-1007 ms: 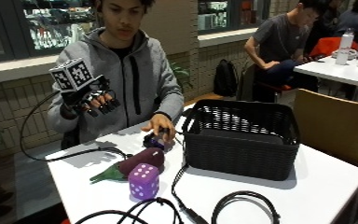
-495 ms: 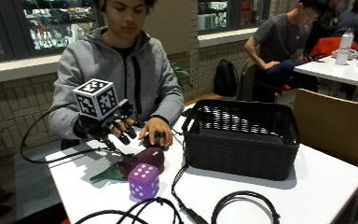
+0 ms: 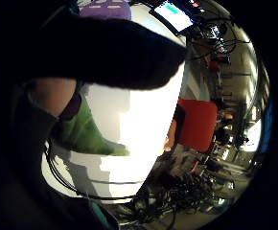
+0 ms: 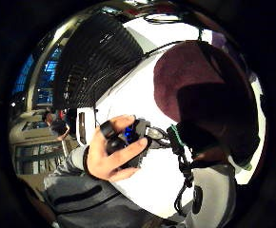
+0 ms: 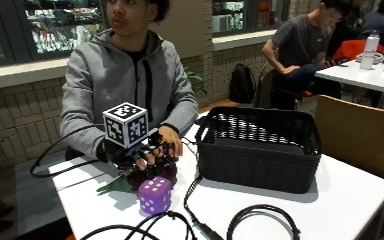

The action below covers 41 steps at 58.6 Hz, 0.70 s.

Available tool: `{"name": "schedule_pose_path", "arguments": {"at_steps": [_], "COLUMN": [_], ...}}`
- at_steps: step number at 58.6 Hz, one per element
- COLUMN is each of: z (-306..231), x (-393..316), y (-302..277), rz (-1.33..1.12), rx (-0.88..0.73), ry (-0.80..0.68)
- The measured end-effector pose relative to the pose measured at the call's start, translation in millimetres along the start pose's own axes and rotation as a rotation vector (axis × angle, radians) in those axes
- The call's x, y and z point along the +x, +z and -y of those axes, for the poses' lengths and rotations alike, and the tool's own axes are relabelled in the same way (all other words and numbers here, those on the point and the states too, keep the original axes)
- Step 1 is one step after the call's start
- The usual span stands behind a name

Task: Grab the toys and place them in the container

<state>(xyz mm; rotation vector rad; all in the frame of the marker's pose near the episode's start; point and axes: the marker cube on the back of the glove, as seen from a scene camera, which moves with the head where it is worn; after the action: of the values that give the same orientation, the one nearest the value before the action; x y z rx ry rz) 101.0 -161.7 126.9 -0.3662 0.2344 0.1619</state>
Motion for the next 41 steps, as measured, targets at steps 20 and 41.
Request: {"name": "schedule_pose_path", "arguments": {"at_steps": [20, 41], "z": [3.9, 23.7], "x": [-10.2, -1.8], "y": [11.6, 36.7], "rz": [-0.081, -0.003], "rx": [0.054, -0.095], "ry": [-0.011, 0.056]}}
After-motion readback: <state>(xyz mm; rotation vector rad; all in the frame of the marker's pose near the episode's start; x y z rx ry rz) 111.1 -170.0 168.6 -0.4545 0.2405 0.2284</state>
